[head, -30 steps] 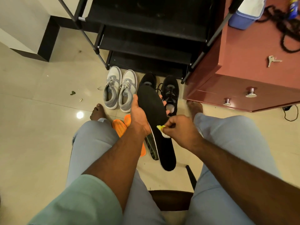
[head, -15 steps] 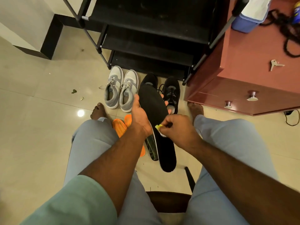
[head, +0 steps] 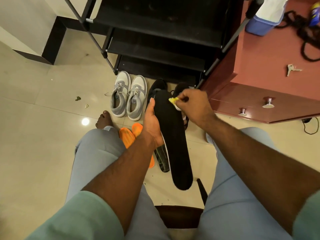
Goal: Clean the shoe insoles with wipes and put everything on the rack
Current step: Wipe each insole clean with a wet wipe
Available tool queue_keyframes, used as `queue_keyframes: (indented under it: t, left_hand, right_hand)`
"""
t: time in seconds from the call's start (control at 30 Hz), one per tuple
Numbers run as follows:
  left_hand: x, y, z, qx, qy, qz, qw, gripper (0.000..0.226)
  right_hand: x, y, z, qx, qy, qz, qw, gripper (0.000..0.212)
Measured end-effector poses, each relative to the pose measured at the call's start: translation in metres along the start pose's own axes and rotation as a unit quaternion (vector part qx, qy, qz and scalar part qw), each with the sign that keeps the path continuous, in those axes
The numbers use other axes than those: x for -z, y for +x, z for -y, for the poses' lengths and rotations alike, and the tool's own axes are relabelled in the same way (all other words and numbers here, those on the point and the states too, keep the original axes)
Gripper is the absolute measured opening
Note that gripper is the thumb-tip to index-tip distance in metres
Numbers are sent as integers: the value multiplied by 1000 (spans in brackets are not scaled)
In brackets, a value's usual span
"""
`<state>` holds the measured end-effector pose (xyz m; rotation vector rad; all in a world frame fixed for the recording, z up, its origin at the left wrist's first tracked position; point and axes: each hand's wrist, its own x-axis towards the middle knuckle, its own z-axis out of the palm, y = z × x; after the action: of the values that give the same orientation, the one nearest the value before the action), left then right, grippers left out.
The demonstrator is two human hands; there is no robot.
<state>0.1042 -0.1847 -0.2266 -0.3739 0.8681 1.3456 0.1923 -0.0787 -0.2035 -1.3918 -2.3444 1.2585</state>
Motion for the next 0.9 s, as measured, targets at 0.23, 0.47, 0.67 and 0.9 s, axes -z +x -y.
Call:
queue_keyframes:
  t: [0.23,0.47,0.67,0.9]
  left_hand:
    - [11,7,-17,-88,-101,-28,991,81]
    - [5,3,-15,-70,-59,19,996,81]
    - [15,5,-25,-119,-112,-31,986,78]
    - [7,2,-23,-129,82,-36,988,79]
  right_hand:
    - [-6,-63,-9,-143,135,137,971,3]
    - [1,-57,2,-150,255,17,955,5]
    - [6,-63,-6,-118,75,211,967,5]
    - [13,-49,-2,-188,410,59,890,4]
